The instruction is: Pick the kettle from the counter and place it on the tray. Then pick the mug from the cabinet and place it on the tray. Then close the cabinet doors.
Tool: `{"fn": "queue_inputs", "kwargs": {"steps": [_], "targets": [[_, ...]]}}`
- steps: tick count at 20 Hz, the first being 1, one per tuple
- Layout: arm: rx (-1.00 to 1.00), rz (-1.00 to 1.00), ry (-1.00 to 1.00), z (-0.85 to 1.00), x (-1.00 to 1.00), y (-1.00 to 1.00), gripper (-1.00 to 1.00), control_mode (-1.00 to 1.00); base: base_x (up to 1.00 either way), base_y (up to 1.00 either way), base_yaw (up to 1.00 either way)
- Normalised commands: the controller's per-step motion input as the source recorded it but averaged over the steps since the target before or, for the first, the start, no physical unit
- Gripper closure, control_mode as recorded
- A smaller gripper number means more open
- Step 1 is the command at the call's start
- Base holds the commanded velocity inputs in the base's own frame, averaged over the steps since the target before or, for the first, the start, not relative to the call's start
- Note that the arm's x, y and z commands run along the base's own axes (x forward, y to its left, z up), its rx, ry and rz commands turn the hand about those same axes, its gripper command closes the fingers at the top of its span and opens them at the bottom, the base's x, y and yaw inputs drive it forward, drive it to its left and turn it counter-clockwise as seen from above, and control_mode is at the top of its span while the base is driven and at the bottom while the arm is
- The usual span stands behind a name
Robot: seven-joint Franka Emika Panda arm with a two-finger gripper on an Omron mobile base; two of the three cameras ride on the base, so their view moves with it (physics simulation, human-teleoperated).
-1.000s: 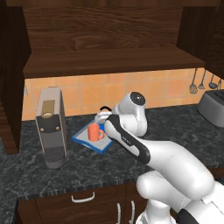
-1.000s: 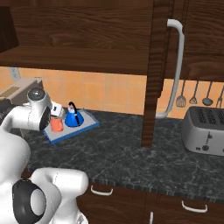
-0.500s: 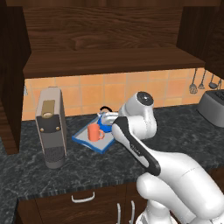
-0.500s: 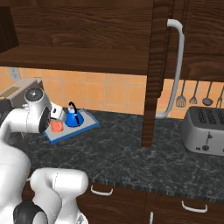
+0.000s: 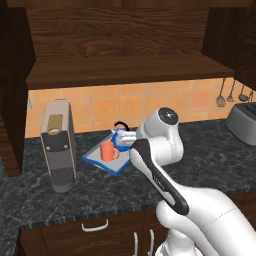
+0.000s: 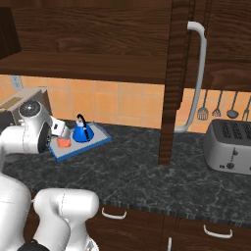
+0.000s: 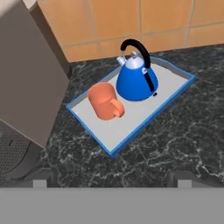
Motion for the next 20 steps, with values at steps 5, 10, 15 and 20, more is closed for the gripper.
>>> {"fn": "queue_inputs", "kwargs": {"steps": [5, 10, 15, 20], "targets": [[-0.09, 0.00, 0.02, 0.16, -0.39, 0.18, -1.00, -1.00, 0.00, 0.00, 0.00], [-0.01, 0.05, 0.00, 0.00, -0.27, 0.18, -1.00, -1.00, 0.00, 0.00, 0.00], [-0.05, 0.14, 0.03, 0.00, -0.26, 0.42, -1.00, -1.00, 0.00, 0.00, 0.00], [-0.06, 0.12, 0.02, 0.00, -0.15, 0.49, 1.00, -1.00, 0.00, 0.00, 0.00]]}}
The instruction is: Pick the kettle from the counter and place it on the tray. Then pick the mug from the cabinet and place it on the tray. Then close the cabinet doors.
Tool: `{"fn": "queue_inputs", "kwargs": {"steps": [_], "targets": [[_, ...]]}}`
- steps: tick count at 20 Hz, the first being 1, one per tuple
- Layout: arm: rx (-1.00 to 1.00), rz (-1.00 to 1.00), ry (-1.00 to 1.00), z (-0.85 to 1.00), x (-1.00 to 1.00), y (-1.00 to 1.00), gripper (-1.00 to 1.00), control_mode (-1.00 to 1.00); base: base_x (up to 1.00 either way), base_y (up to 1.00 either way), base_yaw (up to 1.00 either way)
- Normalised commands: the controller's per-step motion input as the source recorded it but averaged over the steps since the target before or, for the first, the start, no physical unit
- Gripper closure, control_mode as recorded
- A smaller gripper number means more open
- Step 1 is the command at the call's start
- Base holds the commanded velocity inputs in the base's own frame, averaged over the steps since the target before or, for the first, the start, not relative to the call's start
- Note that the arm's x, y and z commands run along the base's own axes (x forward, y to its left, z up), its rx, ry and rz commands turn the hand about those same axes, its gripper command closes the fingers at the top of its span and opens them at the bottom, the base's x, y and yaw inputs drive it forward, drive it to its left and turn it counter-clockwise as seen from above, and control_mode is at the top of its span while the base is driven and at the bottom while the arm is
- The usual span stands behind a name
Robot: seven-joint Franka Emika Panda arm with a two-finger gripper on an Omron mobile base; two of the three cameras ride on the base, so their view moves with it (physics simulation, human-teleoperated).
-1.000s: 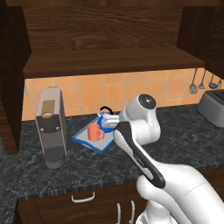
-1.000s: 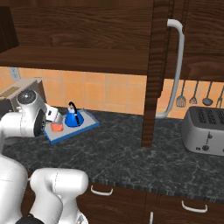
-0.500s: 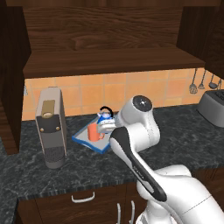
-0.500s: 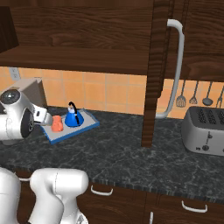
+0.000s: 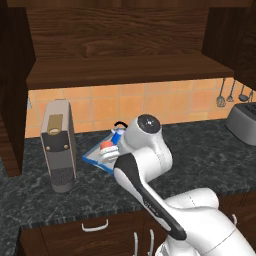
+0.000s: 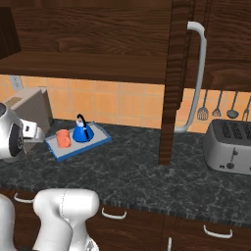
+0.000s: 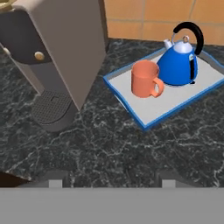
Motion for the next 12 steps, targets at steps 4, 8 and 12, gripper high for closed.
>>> {"fn": "queue_inputs", "kwargs": {"steps": [4, 8, 12], "targets": [[-0.04, 0.01, 0.00, 0.00, -0.05, 0.10, 1.00, -1.00, 0.00, 0.00, 0.00], [-0.04, 0.06, 0.00, 0.00, -0.31, 0.33, 1.00, -1.00, 0.00, 0.00, 0.00], [-0.02, 0.03, -0.07, 0.00, -0.35, 0.26, 1.00, -1.00, 0.00, 0.00, 0.00]]}}
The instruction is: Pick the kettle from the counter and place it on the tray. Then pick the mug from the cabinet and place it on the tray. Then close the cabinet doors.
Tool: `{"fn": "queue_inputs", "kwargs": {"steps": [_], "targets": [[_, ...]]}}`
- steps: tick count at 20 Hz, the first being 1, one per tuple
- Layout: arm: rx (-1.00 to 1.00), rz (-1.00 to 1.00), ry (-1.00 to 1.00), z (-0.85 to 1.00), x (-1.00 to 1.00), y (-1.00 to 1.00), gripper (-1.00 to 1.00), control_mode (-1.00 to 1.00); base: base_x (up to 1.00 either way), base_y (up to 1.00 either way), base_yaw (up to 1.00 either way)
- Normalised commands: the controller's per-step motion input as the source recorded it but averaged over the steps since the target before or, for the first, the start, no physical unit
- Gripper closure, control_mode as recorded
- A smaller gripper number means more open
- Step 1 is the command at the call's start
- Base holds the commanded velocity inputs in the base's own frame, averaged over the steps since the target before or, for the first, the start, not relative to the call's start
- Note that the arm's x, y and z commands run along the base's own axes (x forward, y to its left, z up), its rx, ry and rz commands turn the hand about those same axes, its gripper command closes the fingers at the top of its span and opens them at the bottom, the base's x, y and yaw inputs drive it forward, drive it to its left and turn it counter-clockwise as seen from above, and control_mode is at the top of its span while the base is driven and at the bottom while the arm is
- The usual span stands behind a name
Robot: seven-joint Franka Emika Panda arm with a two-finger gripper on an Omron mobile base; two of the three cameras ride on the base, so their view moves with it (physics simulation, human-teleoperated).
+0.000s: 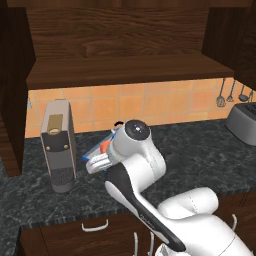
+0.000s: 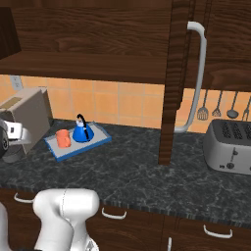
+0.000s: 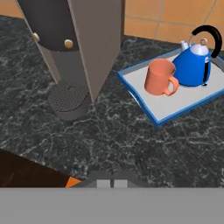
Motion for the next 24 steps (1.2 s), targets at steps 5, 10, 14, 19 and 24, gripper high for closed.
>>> {"fn": "queue_inputs", "kwargs": {"steps": [5, 10, 14, 19, 24], "targets": [[-0.03, 0.00, -0.04, 0.00, -0.08, 0.40, 1.00, -1.00, 0.00, 0.00, 0.00], [-0.02, 0.00, 0.00, 0.00, 0.00, 0.40, 1.00, -1.00, 0.00, 0.00, 0.00], [-0.04, 0.00, 0.00, 0.00, 0.00, 0.27, 1.00, -1.00, 0.00, 0.00, 0.00], [0.00, 0.00, -0.05, -0.04, 0.00, 0.09, 1.00, -1.00, 0.00, 0.00, 0.00], [0.00, 0.00, -0.40, -0.16, -0.08, 0.21, 1.00, -1.00, 0.00, 0.00, 0.00]]}}
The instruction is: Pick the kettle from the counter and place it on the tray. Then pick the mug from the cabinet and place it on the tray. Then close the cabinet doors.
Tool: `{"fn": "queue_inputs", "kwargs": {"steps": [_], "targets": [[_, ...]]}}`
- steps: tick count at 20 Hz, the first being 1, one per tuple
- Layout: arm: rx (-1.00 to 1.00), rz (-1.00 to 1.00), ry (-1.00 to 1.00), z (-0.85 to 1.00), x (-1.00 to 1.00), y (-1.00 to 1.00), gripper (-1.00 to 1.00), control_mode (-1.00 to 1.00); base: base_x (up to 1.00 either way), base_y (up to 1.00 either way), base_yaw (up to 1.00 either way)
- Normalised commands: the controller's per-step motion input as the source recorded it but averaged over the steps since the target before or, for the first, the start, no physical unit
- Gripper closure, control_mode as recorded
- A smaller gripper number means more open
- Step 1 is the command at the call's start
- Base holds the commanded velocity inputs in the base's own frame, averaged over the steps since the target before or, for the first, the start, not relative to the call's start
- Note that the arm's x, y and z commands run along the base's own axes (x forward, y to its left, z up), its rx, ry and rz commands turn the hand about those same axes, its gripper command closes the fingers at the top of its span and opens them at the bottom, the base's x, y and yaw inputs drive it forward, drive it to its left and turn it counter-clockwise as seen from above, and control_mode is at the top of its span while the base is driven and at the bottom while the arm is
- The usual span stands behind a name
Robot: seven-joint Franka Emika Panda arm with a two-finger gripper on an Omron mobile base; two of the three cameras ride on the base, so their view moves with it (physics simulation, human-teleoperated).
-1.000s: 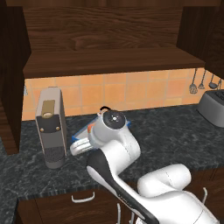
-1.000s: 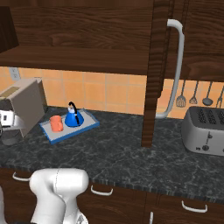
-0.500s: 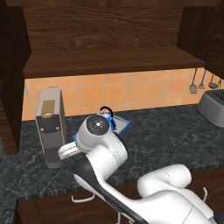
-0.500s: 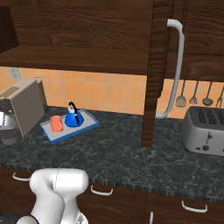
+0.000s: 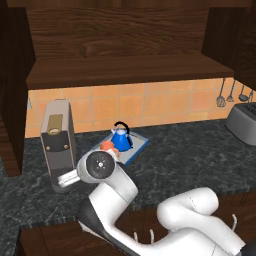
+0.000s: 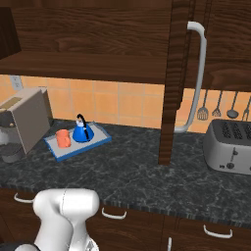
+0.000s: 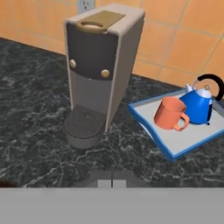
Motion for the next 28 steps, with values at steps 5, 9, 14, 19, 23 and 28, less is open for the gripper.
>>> {"fn": "queue_inputs", "kwargs": {"steps": [5, 9, 14, 19, 23, 28], "targets": [[-0.05, 0.00, -0.14, 0.00, -0.04, 0.11, 1.00, -1.00, 0.00, 0.00, 0.00], [-0.11, 0.00, -0.02, -0.02, -0.03, 0.13, 1.00, -1.00, 0.00, 0.00, 0.00], [-0.16, 0.00, -0.08, 0.05, -0.37, 0.14, 1.00, -1.00, 0.00, 0.00, 0.00], [-0.20, 0.00, -0.11, 0.03, -0.48, 0.25, 1.00, -1.00, 0.00, 0.00, 0.00], [-0.12, 0.00, -0.18, 0.29, -0.42, 0.38, 1.00, -1.00, 0.00, 0.00, 0.00], [-0.17, 0.00, -0.26, 0.31, -0.25, 0.38, 1.00, -1.00, 0.00, 0.00, 0.00]]}}
